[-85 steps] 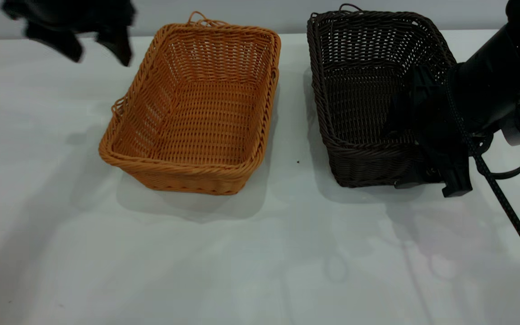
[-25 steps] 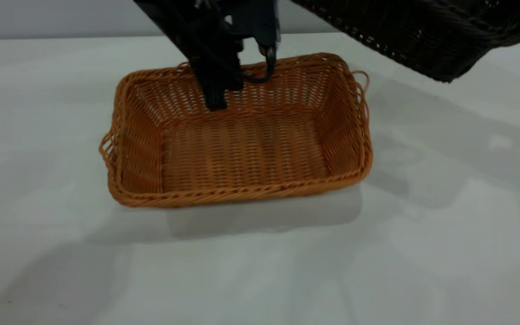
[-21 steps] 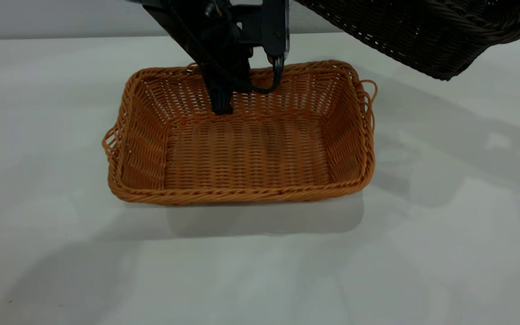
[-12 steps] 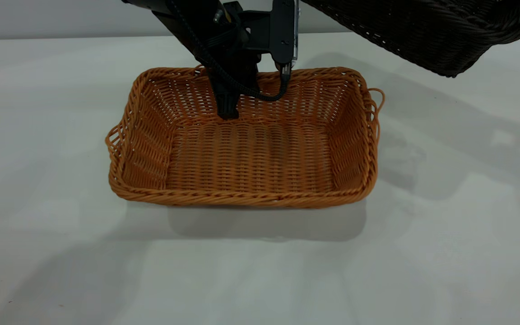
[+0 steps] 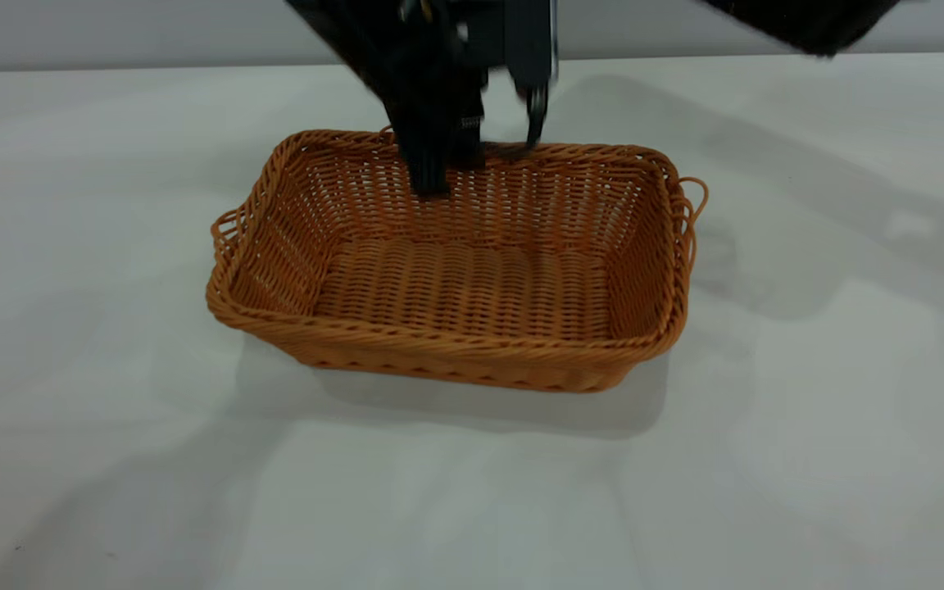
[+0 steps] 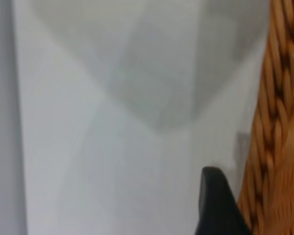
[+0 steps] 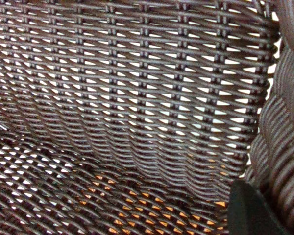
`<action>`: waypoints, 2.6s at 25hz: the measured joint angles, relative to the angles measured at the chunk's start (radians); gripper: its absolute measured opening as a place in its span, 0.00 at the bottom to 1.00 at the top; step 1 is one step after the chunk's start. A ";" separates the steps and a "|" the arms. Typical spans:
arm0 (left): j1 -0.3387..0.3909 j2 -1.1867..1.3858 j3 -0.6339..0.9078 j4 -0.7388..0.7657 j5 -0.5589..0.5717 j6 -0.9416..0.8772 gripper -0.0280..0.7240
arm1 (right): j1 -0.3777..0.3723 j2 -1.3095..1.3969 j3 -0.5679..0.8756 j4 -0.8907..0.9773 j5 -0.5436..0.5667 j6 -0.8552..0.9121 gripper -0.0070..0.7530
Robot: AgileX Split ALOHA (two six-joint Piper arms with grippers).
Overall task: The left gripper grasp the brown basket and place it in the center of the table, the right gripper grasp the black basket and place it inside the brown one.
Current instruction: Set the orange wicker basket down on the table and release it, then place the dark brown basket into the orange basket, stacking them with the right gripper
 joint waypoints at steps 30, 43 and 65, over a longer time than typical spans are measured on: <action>0.025 -0.850 0.001 0.010 0.655 -0.092 0.55 | 0.450 0.294 -0.015 -0.105 -0.017 0.016 0.12; 0.025 -0.850 0.001 0.010 0.656 -0.117 0.55 | 0.450 0.341 -0.024 -0.289 -0.115 0.021 0.15; 0.025 -0.953 0.002 0.012 0.775 -0.130 0.55 | 0.450 0.329 -0.371 -0.579 0.367 0.082 0.76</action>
